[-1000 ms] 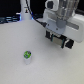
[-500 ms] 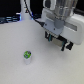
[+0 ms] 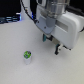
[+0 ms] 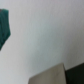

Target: Open the kcup holder, insert the kcup into the holder, and close the kcup holder

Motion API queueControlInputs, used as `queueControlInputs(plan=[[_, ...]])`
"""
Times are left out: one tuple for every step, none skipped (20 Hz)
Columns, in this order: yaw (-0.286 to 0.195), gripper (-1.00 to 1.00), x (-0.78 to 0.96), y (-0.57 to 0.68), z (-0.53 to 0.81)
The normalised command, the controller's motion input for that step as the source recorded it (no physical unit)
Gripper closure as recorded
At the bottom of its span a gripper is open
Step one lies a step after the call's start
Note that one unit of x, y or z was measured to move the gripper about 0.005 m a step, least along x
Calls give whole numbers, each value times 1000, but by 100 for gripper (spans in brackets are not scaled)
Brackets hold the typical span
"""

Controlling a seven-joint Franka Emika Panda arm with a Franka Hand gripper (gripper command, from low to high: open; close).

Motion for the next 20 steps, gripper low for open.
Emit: queueControlInputs(plan=[[-270, -100, 17, -502, 113], [-285, -100, -6, -465, 57], [-295, -100, -33, -438, 25], [-299, -100, -74, -425, 16], [-308, -100, -89, -389, -1], [-314, -100, -108, -374, 0], [-315, -100, -89, -382, 2], [-316, -100, -96, -380, 3], [-315, -100, -87, -386, 2], [-314, -100, -60, -396, 2], [-313, -100, -79, -393, -7], [-315, -100, -84, -382, 0], [-315, -100, -57, -384, 0], [-313, -100, -57, -400, -35], [-311, -100, -64, -403, -45], [-310, -100, -117, -407, -93], [-310, -100, -174, -402, -134], [-310, -100, -215, -394, -165], [-310, -100, -234, -393, -196], [-311, -100, -244, -393, -223]])
